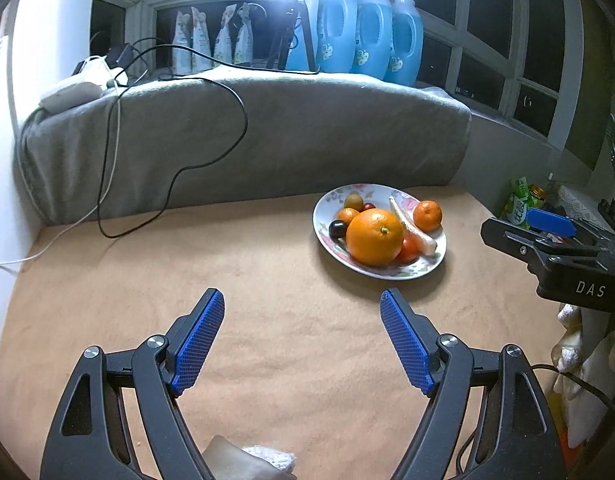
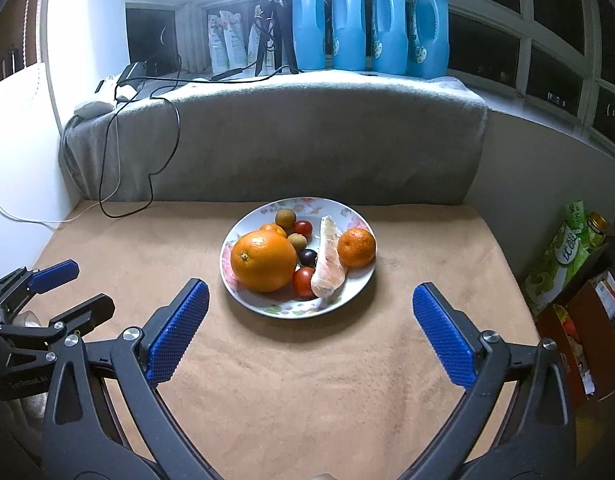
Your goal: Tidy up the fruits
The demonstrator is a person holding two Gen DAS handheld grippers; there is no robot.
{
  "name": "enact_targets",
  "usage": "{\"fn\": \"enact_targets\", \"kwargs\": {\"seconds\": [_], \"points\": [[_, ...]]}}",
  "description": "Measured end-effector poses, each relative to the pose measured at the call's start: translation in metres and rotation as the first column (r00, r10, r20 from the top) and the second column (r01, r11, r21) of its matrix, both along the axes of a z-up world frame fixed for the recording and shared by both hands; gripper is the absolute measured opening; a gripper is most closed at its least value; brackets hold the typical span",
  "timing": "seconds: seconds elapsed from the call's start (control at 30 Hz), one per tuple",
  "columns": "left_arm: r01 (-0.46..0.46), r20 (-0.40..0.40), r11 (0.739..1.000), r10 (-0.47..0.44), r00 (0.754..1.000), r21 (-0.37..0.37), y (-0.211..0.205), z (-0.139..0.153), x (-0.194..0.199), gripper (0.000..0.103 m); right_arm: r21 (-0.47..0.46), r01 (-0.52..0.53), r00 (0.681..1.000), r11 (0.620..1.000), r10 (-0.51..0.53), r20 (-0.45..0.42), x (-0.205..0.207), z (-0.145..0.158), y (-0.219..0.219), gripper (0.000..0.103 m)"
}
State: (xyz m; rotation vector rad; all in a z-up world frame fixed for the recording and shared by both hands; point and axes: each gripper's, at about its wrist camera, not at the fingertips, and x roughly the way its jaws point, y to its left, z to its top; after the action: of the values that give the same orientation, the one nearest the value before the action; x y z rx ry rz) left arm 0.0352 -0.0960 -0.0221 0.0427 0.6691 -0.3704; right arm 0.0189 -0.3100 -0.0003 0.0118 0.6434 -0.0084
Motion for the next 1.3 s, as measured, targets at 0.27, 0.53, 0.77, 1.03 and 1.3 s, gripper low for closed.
{"fn": "enact_targets", "kwargs": {"seconds": [0.27, 0.53, 0.77, 1.03, 1.3], "points": [[-0.016, 0.011, 1.0, 0.016, 1.0, 0.001, 0.003, 0.002, -0.009, 0.083, 0.018, 0.012, 1.0, 1.0, -0.012, 0.004, -0.011, -0.002, -0.001, 0.103], [-0.01, 0.013, 1.0, 0.01, 1.0, 0.01, 0.0, 0.001, -0.013, 0.083, 0.01, 0.012, 1.0, 1.0, -0.012, -0.001, -0.016, -0.006, 0.002, 0.103], [-0.013, 0.015, 1.0, 0.013, 1.0, 0.008, 0.001, 0.002, -0.015, 0.083, 0.01, 0.009, 1.0, 1.0, -0.009, 0.0, -0.015, -0.006, 0.001, 0.103], [-0.008, 0.015, 1.0, 0.008, 1.0, 0.008, -0.001, 0.002, -0.015, 0.083, 0.011, 0.012, 1.0, 1.0, -0.012, -0.001, -0.015, -0.007, 0.001, 0.103], [-0.006, 0.013, 1.0, 0.006, 1.0, 0.007, -0.002, 0.001, -0.015, 0.083, 0.011, 0.013, 1.0, 1.0, -0.013, 0.0, -0.016, -0.007, 0.001, 0.103]]}}
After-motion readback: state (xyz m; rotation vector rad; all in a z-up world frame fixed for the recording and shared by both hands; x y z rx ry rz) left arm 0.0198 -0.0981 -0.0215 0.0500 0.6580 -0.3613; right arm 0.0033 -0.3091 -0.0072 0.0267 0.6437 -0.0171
